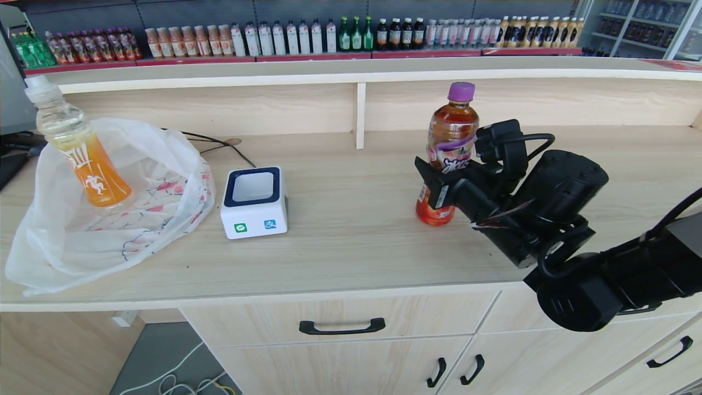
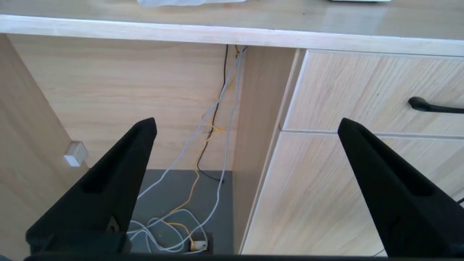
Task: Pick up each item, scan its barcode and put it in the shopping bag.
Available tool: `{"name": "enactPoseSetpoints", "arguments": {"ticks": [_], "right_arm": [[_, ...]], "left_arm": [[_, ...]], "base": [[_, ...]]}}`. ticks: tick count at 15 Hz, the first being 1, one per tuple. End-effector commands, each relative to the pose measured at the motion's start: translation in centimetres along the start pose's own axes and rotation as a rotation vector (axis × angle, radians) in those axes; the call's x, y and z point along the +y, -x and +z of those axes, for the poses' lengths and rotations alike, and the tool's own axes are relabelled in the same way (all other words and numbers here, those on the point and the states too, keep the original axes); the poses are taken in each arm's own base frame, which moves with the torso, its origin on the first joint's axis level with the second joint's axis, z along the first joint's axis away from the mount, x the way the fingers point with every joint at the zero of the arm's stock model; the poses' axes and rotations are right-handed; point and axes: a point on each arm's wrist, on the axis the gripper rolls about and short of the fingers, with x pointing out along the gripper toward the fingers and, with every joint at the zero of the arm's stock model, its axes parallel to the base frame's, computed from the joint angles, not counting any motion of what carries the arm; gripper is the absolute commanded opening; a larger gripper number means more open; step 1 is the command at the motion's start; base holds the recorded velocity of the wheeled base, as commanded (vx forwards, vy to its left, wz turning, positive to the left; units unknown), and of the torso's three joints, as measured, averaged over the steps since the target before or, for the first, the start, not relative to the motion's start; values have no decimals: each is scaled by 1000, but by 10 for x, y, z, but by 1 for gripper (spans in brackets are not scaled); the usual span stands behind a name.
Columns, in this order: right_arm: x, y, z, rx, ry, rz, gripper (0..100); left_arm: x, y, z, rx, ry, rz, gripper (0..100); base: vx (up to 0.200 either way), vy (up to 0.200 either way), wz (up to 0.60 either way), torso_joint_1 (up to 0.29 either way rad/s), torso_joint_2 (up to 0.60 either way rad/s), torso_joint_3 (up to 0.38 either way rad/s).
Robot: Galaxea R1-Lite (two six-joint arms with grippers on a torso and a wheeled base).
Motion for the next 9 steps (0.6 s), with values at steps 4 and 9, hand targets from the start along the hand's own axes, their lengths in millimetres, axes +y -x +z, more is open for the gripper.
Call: {"name": "enactPoseSetpoints", "arguments": {"ticks": [4,9], "right_arm": [[-1,5,7,-15,-3,-2,0],[-2,22,26,-41,-8,8,0]], "left_arm": [[0,0,0,-1,1,1,100],[0,0,0,-1,0,1,100]], "base": [[0,0,0,0,0,0],[0,0,0,0,0,0]]}}
